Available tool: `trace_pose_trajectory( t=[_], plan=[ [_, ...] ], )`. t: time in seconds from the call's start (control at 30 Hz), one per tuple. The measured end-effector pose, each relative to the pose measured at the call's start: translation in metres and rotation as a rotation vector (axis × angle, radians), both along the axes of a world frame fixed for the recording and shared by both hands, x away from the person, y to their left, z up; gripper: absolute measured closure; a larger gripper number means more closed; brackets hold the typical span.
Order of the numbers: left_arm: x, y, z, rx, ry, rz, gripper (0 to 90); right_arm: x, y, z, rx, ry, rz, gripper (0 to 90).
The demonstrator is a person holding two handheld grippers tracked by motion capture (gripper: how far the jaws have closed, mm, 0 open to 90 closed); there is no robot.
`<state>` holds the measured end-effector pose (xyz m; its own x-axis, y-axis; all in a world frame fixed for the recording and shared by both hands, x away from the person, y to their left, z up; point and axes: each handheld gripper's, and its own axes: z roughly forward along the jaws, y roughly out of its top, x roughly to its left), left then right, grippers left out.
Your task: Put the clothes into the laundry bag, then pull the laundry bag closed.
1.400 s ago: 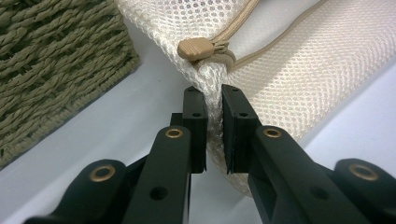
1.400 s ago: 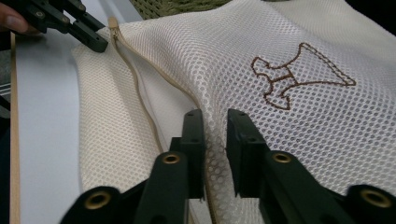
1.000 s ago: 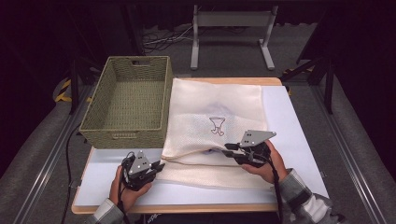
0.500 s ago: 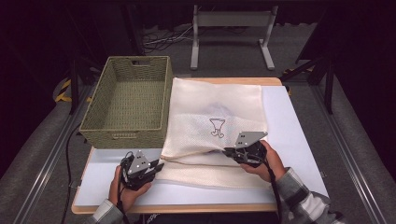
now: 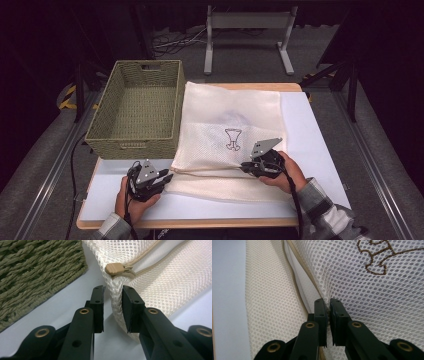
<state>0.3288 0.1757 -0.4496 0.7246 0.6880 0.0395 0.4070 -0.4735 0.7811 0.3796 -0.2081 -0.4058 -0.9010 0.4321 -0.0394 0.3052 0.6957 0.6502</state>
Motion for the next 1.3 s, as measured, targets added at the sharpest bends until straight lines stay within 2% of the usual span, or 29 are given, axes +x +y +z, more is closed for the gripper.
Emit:
trace_pose_trajectory(
  t=[0.17,0.33,0.53,0.6,0.73,0.9,0.97,1.0,1.03,1.1,1.2,1.3],
  plan=[
    [0.001,0.002,0.000,-0.008,0.006,0.003,73.0,0.002,0.005,-0.010,-0.045,0.025,0.002,80.9],
    [0.002,0.002,-0.001,-0.007,0.009,-0.003,73.3,0.004,0.006,-0.015,-0.053,0.043,-0.006,79.9],
    [0.002,0.002,0.000,-0.032,0.017,-0.027,80.5,0.005,0.007,-0.018,-0.062,0.035,-0.006,78.2],
    [0.002,0.002,0.001,-0.058,0.031,-0.023,81.9,0.004,0.007,-0.018,-0.071,0.031,-0.006,76.8],
    [0.003,0.002,0.002,-0.058,0.030,-0.030,82.7,0.001,0.008,-0.016,-0.081,0.006,0.009,71.7],
    [0.004,0.002,0.002,-0.053,0.028,-0.031,83.0,-0.003,0.003,-0.007,-0.021,-0.028,0.012,57.4],
    [0.004,0.002,0.002,-0.055,0.025,-0.032,83.0,-0.003,0.002,-0.004,-0.008,-0.032,0.011,55.2],
    [0.004,0.002,0.003,-0.055,0.022,-0.033,83.0,-0.004,0.001,0.000,0.015,-0.057,0.000,51.9],
    [0.003,0.002,0.003,-0.052,0.017,-0.034,83.0,-0.004,0.001,0.000,0.015,-0.057,0.000,51.9],
    [0.003,0.001,0.004,-0.054,0.017,-0.034,83.1,-0.006,0.000,0.004,0.046,-0.074,0.000,50.2],
    [0.003,0.001,0.005,-0.055,0.012,-0.035,83.2,-0.009,-0.003,0.010,0.093,-0.113,-0.021,49.6],
    [0.002,0.001,0.006,-0.050,0.007,-0.037,83.4,-0.011,-0.003,0.015,0.112,-0.149,-0.038,51.7]
  ],
)
